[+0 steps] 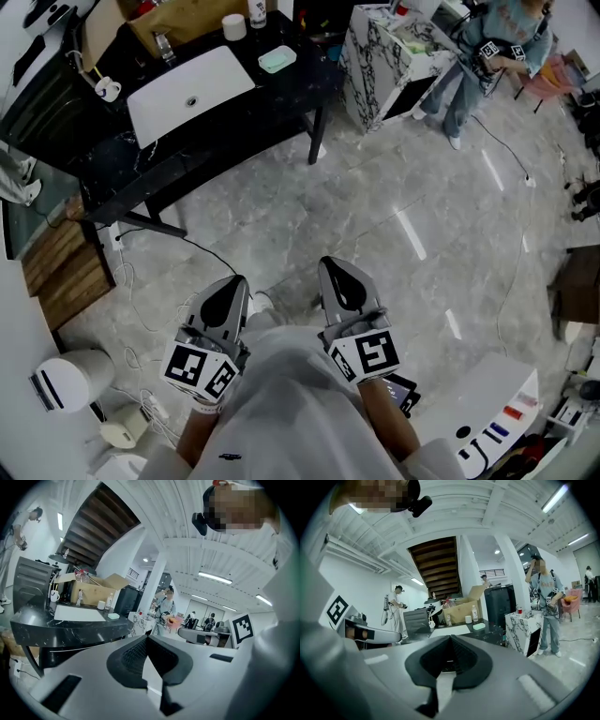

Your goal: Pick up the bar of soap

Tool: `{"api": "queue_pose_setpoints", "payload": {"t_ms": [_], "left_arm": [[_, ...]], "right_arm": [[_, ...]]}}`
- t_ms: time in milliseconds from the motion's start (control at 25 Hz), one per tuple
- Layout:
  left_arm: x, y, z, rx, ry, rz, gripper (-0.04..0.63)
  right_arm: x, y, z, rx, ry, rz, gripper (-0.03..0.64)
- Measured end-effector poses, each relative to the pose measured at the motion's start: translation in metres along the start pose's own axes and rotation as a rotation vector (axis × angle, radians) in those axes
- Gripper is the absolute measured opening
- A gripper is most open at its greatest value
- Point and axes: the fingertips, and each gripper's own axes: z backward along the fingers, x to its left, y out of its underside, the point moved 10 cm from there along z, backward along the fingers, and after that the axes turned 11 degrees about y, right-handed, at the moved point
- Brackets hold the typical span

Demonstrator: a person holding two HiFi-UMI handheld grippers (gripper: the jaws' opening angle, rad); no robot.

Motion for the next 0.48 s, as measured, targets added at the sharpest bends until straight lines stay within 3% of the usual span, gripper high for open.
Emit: {"api": "queue_pose_setpoints", "payload": {"t_ms": [480], "left_arm": [[0.037, -0.011, 0.041, -0.079, 0.001, -0.058, 0.006]], "right_arm": [[0.065, 0.001, -0.018, -0.075, 0.03, 0.103, 0.011]]}}
